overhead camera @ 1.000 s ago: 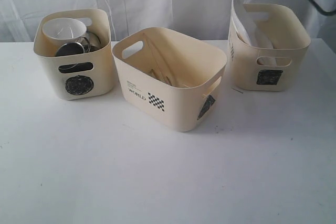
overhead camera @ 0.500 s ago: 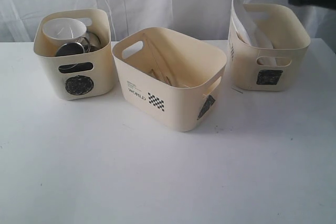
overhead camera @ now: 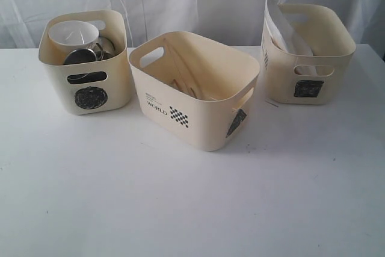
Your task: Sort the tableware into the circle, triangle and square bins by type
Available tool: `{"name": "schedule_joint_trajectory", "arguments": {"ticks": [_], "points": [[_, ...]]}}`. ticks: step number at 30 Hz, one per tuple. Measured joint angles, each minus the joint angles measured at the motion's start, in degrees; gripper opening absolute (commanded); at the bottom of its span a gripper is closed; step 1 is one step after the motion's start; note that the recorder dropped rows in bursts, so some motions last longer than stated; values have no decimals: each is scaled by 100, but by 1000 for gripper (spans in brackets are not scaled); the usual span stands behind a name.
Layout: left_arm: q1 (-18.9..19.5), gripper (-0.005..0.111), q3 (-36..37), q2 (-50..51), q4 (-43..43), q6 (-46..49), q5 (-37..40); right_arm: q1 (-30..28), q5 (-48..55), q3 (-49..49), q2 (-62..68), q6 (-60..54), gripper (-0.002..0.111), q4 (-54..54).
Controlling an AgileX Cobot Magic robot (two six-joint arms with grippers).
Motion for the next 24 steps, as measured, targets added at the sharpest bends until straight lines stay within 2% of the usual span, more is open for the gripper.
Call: {"name": "schedule_joint_trajectory", "arguments": {"ticks": [7, 14, 17, 24], "points": [[0, 0, 0, 0, 0, 0, 0, 0, 199, 3, -348, -10, 0, 11], [0, 0, 0, 0, 0, 0, 0, 0, 552, 3, -1990, -85, 0, -64], [0, 0, 0, 0, 0, 0, 0, 0, 552, 15, -2128, -85, 0, -77], [0, 0, 0, 0, 0, 0, 0, 0, -279, 733, -2130, -106, 0, -185]]}}
